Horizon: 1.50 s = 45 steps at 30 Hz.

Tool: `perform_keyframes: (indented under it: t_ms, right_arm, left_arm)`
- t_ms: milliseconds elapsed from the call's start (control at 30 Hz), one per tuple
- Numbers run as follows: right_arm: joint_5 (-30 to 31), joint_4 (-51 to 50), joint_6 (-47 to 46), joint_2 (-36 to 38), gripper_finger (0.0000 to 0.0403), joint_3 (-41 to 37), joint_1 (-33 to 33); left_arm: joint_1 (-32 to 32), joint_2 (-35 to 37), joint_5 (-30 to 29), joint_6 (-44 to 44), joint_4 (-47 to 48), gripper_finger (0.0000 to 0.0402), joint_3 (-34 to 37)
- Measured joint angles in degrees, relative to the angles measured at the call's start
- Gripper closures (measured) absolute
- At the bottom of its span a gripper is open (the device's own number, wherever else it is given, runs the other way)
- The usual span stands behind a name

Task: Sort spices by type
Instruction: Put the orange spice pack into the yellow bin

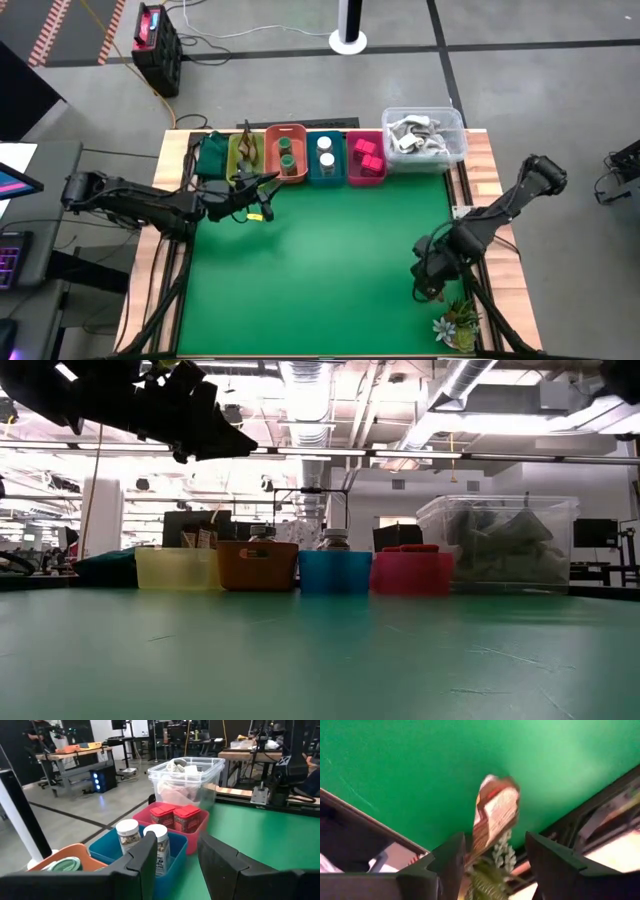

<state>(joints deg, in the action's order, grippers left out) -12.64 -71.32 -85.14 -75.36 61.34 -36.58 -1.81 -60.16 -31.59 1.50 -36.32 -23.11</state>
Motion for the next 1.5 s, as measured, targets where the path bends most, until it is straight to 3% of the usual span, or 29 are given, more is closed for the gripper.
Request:
perform_keyframes:
  t_ms: [300,400,567,733,800,1000,1133,1300,1500]
  right_arm:
    - [-1.6,2.1,-3.5,-3.8,0.0165,0.0,-4.1]
    - [-2.7,3.8,-2.2,-5.8,0.0182,0.0,-4.8]
    - [-7.0,4.2,1.1,-9.7,0.0259,0.0,-5.0]
    - [-9.7,4.3,7.0,-11.8,0.0367,0.0,-3.8]
    - [-9.3,4.2,10.0,-11.7,0.0387,0.0,-2.5]
    - [-0.3,-1.2,22.4,-10.9,0.0375,2.0,4.4]
    - [8.6,-4.3,35.4,-10.8,0.0389,5.9,11.5]
    - [18.2,-0.3,54.1,-11.1,0.0389,10.4,21.7]
    - [18.9,11.5,72.4,-11.2,0.0385,10.9,31.1]
  left_arm:
    - [0.0,0.0,0.0,1.2,-0.3,0.0269,0.0]
    - [0.0,0.0,0.0,0.8,-0.3,0.0269,0.0]
    - [0.0,0.0,5.9,-0.8,-0.3,0.0269,0.0]
    - [0.0,0.0,6.3,-0.9,-0.3,0.0269,0.0]
    - [0.0,0.0,6.3,-1.4,-0.4,0.0269,0.0]
    - [0.0,-0.1,10.2,-3.1,0.0,0.0269,0.0]
    - [0.0,-1.6,14.8,-3.1,-0.1,0.0269,0.0]
    - [0.3,-6.6,17.2,-3.3,-0.3,0.0265,-2.0]
    - [2.9,-14.3,19.3,0.9,-0.6,0.0242,-9.0]
